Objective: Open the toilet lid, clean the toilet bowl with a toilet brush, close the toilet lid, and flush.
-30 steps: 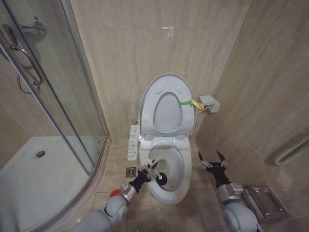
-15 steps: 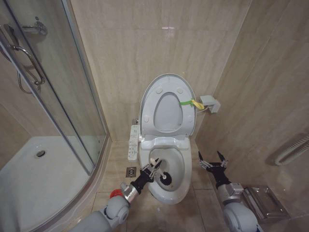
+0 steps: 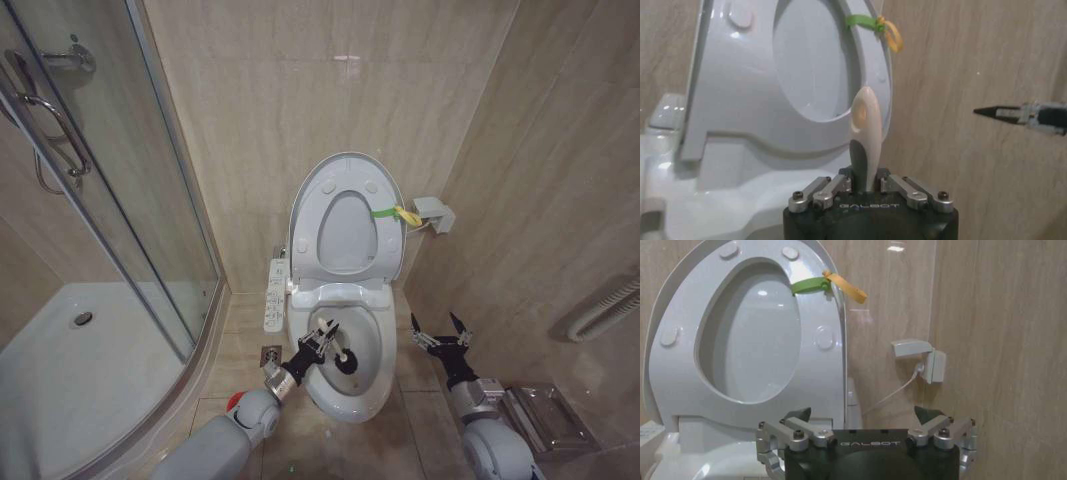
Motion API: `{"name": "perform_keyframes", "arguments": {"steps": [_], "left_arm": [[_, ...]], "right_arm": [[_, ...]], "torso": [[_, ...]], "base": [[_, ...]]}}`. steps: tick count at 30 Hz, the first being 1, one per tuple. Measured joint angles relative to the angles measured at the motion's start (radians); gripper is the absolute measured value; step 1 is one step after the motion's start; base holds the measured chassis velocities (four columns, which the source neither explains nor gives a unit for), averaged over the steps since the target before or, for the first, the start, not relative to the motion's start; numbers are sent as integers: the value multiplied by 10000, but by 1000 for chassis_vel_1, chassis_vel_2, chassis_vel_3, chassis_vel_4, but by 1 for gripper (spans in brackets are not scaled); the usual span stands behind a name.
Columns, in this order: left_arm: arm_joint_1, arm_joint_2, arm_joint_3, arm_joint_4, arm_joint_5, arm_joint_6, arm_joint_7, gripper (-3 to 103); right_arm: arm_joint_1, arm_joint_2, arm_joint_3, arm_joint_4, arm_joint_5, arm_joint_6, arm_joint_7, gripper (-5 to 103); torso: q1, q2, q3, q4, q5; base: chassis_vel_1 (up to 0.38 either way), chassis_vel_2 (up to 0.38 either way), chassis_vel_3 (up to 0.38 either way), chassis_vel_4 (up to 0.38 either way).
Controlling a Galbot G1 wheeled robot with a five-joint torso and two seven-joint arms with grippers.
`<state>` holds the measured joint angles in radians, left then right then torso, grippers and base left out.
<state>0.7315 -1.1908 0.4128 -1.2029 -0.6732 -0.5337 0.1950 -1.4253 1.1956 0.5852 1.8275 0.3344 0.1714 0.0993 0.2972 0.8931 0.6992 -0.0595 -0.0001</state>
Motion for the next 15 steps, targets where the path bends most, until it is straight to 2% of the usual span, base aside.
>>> {"name": "perform_keyframes", "arguments": {"steps": [7,10,15], "left_arm": [[23,397,-113,-87,25,-14,-120,19],[206,777,-123,-886,142,20,-364,19],[500,1005,50,-1831,204,170,-597,19]], "right_arm": [[0,0,0,0,0,0,0,100],[0,0,0,0,0,0,0,100],[0,0,0,0,0,1,0,100]], "torso": [[0,0,0,1,1],[0,0,0,0,0],[0,0,-1,1,1]], "base": [[0,0,0,0],[0,0,0,0],[0,0,0,0]]}}
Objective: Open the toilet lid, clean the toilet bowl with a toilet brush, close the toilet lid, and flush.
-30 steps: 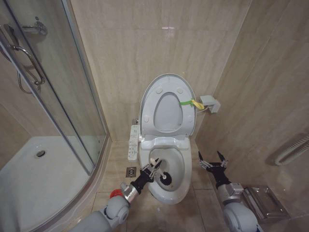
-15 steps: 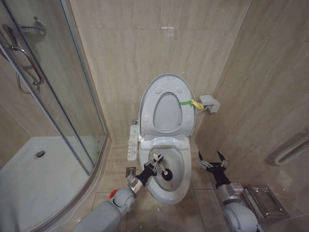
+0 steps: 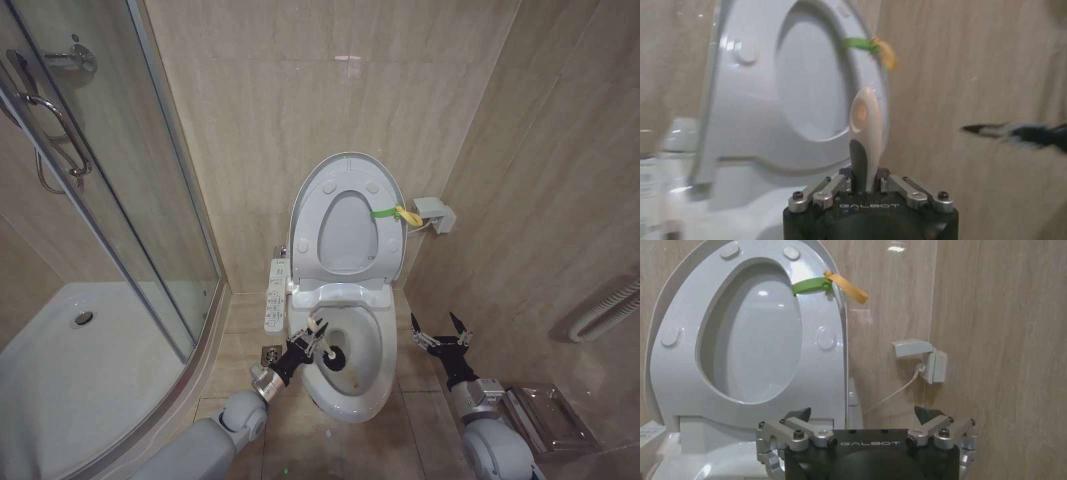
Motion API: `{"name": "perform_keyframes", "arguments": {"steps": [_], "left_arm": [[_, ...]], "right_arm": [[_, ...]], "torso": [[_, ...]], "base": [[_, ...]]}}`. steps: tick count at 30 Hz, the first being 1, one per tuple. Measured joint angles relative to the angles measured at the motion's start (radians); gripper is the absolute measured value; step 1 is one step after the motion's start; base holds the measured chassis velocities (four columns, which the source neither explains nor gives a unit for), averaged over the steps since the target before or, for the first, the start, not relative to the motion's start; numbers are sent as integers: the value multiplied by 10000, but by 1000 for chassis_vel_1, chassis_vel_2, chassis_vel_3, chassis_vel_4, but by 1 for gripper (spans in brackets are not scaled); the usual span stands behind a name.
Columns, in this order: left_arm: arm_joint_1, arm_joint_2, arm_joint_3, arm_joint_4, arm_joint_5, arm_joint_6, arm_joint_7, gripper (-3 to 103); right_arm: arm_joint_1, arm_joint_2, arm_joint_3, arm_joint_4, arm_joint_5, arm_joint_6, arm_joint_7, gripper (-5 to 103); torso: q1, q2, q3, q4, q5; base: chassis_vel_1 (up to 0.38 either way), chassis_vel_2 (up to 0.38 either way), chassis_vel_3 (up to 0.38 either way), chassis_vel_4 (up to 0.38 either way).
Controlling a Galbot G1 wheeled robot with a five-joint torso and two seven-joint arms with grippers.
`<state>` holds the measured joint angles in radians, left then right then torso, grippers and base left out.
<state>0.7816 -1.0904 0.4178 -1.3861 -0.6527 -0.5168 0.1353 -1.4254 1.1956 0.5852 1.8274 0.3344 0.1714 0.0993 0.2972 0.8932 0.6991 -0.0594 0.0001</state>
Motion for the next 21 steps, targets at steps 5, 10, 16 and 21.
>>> {"name": "perform_keyframes", "arguments": {"steps": [5,10,16,21], "left_arm": [[287,-106,273,-442,165,126,-75,19],[99,-387,185,469,218,-9,30,19],[-442,-497,-151,1648,10,-222,224,19],[-494,-367,-384,1571,-102,-295,231,19]], "right_arm": [[0,0,0,0,0,-1,0,100],[0,0,-1,0,1,-1,0,100],[0,0,0,0,0,-1,0,100],[0,0,0,0,0,0,0,100]], "torso": [[-1,0,0,-1,-1],[0,0,1,-2,-2],[0,0,0,-2,-1],[0,0,1,-1,0]], "base": [[0,0,0,0],[0,0,0,0],[0,0,0,0],[0,0,0,0]]}}
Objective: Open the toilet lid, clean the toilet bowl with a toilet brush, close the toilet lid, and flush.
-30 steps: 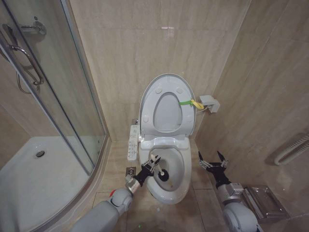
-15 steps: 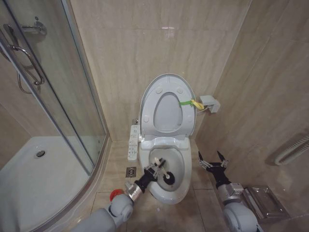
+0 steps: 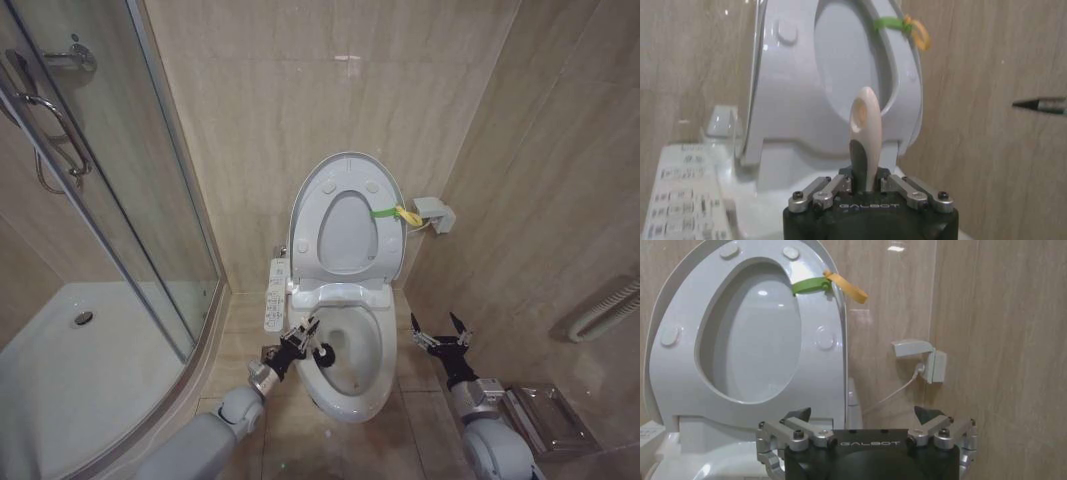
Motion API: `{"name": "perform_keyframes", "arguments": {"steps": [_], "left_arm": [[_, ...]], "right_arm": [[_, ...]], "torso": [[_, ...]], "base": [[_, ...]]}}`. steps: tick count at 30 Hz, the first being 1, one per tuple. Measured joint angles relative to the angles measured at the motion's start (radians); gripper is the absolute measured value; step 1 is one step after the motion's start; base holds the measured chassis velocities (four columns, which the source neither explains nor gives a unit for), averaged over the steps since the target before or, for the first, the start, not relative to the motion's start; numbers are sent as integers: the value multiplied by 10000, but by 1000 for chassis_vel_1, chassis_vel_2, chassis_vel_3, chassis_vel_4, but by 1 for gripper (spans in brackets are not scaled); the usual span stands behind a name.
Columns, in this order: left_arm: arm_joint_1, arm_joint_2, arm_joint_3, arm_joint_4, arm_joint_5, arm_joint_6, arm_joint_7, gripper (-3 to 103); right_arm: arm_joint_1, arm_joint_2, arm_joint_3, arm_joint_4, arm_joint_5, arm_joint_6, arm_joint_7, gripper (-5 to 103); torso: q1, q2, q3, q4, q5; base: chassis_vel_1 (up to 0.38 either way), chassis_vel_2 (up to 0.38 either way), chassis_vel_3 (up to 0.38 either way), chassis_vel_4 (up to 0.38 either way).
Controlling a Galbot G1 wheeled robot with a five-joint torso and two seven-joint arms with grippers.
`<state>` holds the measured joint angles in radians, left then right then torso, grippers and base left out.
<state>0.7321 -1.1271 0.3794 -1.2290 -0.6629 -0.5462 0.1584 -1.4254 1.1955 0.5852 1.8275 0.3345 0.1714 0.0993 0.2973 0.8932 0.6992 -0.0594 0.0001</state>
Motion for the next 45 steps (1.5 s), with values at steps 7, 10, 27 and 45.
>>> {"name": "perform_keyframes", "arguments": {"steps": [7,10,27,45], "left_arm": [[527,433,184,-1605,21,289,-239,19],[855,516,333,-2014,181,377,-270,19],[517,484,-176,-1002,-46,213,-274,19],[695,134,116,-478,65,176,279,19]], "right_arm": [[0,0,0,0,0,0,0,100],[0,0,0,0,0,0,0,100],[1,0,0,0,0,0,0,100],[1,0,0,0,0,0,0,100]], "torso": [[-1,0,-1,0,0],[-1,0,-1,0,0],[0,0,-1,0,0],[-1,0,-1,-1,-2]], "base": [[0,0,0,0],[0,0,0,0],[0,0,0,0],[0,0,0,0]]}}
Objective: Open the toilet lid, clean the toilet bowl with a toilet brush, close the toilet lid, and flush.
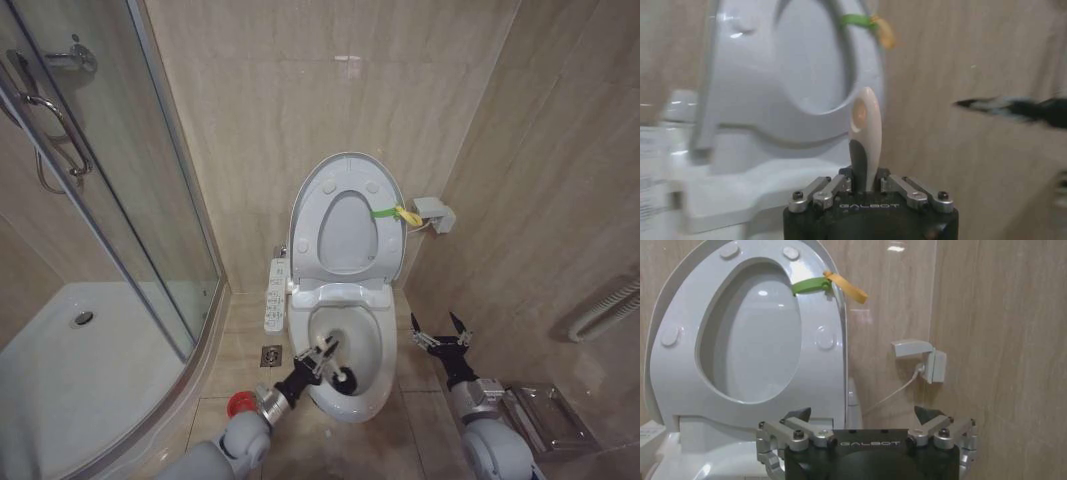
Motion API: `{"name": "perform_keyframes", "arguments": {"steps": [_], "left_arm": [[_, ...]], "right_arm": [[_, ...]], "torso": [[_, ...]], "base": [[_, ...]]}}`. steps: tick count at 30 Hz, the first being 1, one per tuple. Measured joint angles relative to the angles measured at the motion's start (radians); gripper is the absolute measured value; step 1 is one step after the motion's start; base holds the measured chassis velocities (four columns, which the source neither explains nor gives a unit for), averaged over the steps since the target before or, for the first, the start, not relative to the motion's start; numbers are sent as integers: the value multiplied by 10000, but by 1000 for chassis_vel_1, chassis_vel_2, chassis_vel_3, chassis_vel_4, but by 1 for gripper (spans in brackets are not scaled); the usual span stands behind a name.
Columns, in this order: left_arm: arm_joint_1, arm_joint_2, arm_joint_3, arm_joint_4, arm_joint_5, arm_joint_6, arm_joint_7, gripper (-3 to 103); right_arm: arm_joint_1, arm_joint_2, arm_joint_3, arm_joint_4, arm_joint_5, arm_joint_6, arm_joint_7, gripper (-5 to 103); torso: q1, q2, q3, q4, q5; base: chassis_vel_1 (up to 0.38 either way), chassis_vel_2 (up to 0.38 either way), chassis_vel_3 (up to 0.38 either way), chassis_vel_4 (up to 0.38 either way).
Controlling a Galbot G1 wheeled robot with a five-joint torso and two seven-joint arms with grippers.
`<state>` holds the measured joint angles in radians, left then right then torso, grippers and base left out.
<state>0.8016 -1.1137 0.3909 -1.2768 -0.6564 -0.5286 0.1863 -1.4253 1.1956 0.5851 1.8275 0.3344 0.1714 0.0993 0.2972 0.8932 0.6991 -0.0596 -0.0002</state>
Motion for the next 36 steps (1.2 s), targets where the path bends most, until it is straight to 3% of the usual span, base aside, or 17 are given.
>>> {"name": "perform_keyframes", "arguments": {"steps": [5,15,19,25,34,36], "left_arm": [[-305,20,-294,561,-297,-120,120,19],[375,639,-318,-1402,55,105,-326,19],[311,408,-414,-855,368,-7,-336,19],[-722,-252,-608,1163,306,-381,-83,19],[-1451,-518,-17,1583,200,-301,-52,19],[-1873,-813,250,2144,198,-322,-12,19]], "right_arm": [[0,0,0,0,0,0,0,100],[-1,0,0,0,0,0,0,100],[0,0,1,0,0,0,0,100],[0,0,0,0,0,0,0,100],[0,0,0,0,0,0,0,100],[0,0,0,0,0,0,0,100]], "torso": [[1,0,0,0,2],[0,1,0,1,1],[-1,0,0,3,-1],[1,0,1,-1,0],[0,0,0,1,3],[0,0,0,0,3]], "base": [[0,0,0,0],[0,0,0,0],[0,0,0,0],[0,0,0,0],[0,0,0,0],[0,0,0,0]]}}
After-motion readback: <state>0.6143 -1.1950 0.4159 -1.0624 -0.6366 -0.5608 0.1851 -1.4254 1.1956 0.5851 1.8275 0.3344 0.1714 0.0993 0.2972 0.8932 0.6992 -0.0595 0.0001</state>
